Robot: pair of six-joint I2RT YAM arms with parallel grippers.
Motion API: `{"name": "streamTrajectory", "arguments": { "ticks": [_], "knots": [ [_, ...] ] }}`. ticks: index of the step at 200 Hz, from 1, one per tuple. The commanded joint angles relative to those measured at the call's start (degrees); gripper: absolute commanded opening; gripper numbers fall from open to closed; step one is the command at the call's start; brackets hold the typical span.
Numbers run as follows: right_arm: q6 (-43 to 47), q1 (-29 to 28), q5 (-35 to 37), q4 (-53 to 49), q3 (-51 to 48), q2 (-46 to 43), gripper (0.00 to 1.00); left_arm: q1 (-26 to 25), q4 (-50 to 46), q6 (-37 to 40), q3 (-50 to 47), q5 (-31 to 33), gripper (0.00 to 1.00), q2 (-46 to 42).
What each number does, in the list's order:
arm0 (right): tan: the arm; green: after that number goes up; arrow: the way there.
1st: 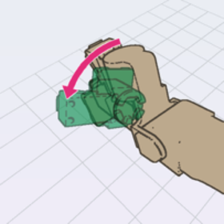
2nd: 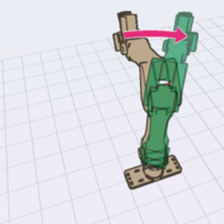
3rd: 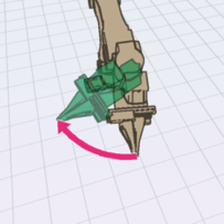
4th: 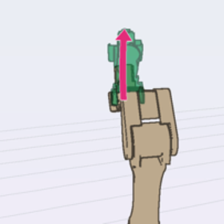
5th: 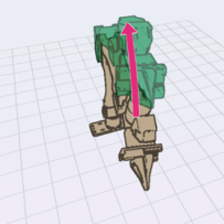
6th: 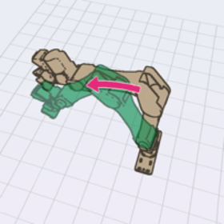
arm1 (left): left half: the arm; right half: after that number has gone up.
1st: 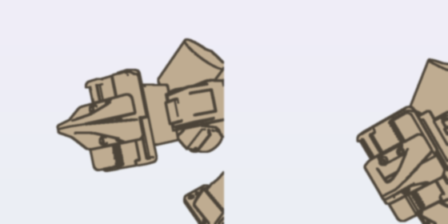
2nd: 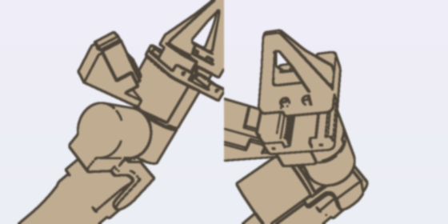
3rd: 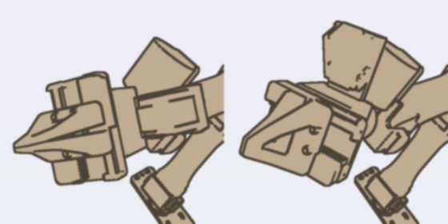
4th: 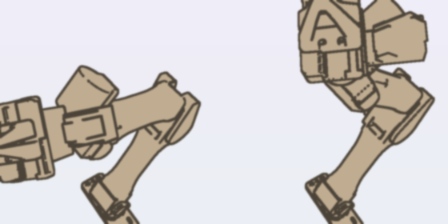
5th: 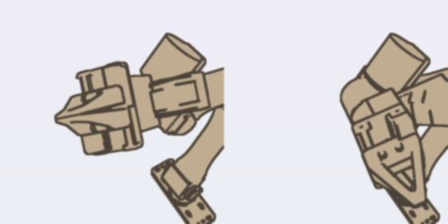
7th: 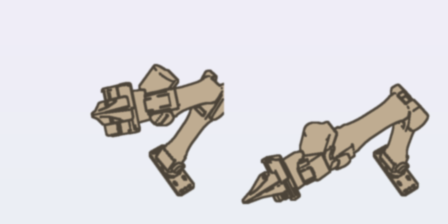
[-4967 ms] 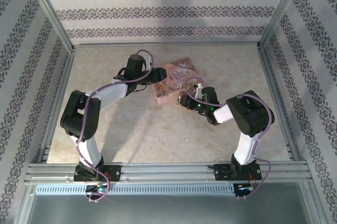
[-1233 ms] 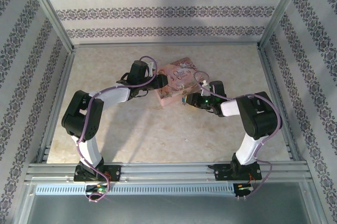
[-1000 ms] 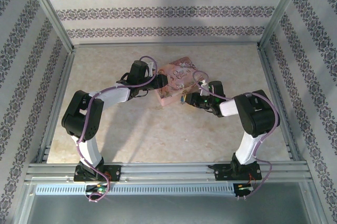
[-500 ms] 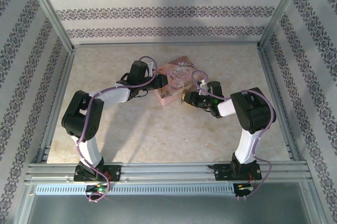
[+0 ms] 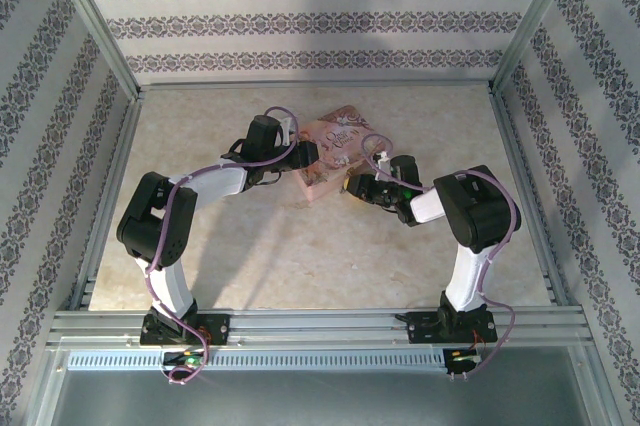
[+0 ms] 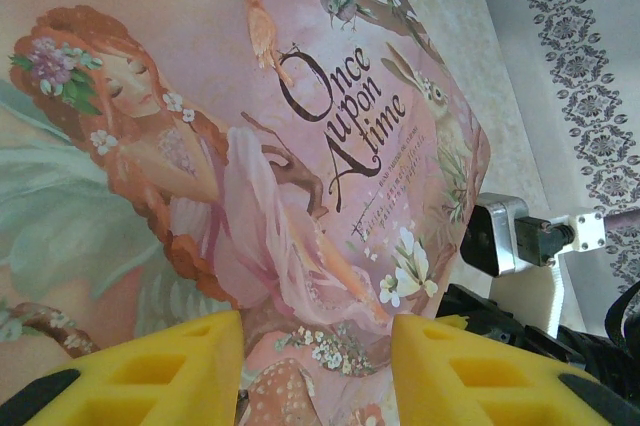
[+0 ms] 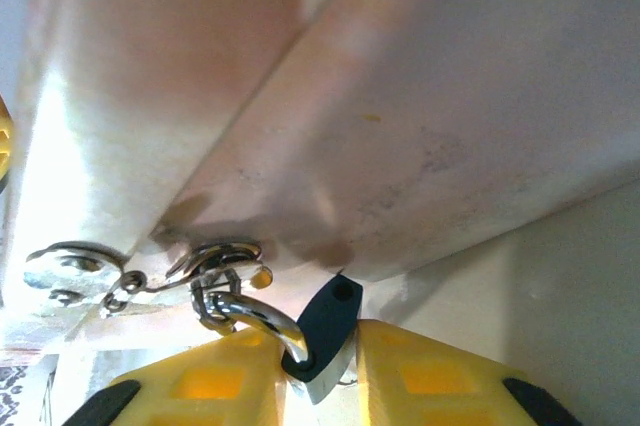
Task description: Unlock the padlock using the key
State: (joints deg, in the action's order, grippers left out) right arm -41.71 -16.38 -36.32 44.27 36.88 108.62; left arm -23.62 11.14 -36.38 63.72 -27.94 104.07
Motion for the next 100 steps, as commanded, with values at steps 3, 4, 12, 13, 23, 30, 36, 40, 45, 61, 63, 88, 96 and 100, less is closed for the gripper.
{"name": "streamTrajectory", "arguments": {
  "ticks": [3, 4, 12, 13, 23, 30, 36, 40, 45, 61, 63, 88, 96, 100],
  "knots": [
    [1.2, 0.5, 1.1, 3.0, -1.9, -1.5, 0.27, -0.6, -5.1, 0.1, -2.5, 1.1, 0.43, 0.7],
    [1.3, 0.6, 1.0, 3.0, -2.0, -1.7, 0.27, -0.6, -5.1, 0.1, -2.5, 1.1, 0.43, 0.8],
    [1.7, 1.2, 0.9, 3.0, -2.9, -2.6, 0.27, -0.6, -5.1, 0.2, -2.5, 1.2, 0.43, 0.7],
    [1.7, 1.3, 0.9, 3.0, -3.1, -2.7, 0.27, -0.6, -5.1, 0.2, -2.5, 1.2, 0.43, 0.7],
    [2.3, 1.9, 0.7, 3.0, -4.3, -4.0, 0.28, -0.6, -5.1, 0.2, -2.5, 1.3, 0.43, 0.6],
    [2.7, 2.4, 0.6, 3.0, -5.1, -4.8, 0.3, -0.6, -5.1, 0.2, -2.5, 1.3, 0.43, 0.7],
    [2.9, 2.7, 0.4, 3.1, -5.6, -5.5, 0.31, -0.6, -5.2, 0.3, -2.5, 1.4, 0.43, 0.7],
    [3.0, 2.9, 0.3, 3.1, -5.9, -5.8, 0.32, -0.6, -5.2, 0.3, -2.5, 1.5, 0.43, 0.7],
    [3.2, 3.1, -0.1, 3.2, -6.3, -6.3, 0.33, -0.6, -5.2, 0.3, -2.4, 1.5, 0.43, 0.7],
    [3.7, 3.6, -1.1, 3.6, -7.0, -7.2, 0.36, -0.5, -5.3, 0.3, -2.4, 1.5, 0.43, 0.8],
    [3.7, 3.7, -1.2, 3.9, -7.1, -7.3, 0.36, -0.5, -5.3, 0.3, -2.4, 1.5, 0.43, 0.8],
    [2.9, 4.5, -3.5, 7.1, -6.5, -6.4, 0.4, -0.5, -5.5, 0.4, -2.3, 1.5, 0.43, 0.6],
    [2.4, 4.7, -4.1, 8.7, -6.2, -5.9, 0.42, -0.5, -5.6, 0.5, -2.3, 1.4, 0.43, 0.7],
    [2.0, 4.8, -4.5, 9.5, -6.0, -5.6, 0.43, -0.6, -5.6, 0.5, -2.3, 1.5, 0.43, 0.6]
  ]
}}
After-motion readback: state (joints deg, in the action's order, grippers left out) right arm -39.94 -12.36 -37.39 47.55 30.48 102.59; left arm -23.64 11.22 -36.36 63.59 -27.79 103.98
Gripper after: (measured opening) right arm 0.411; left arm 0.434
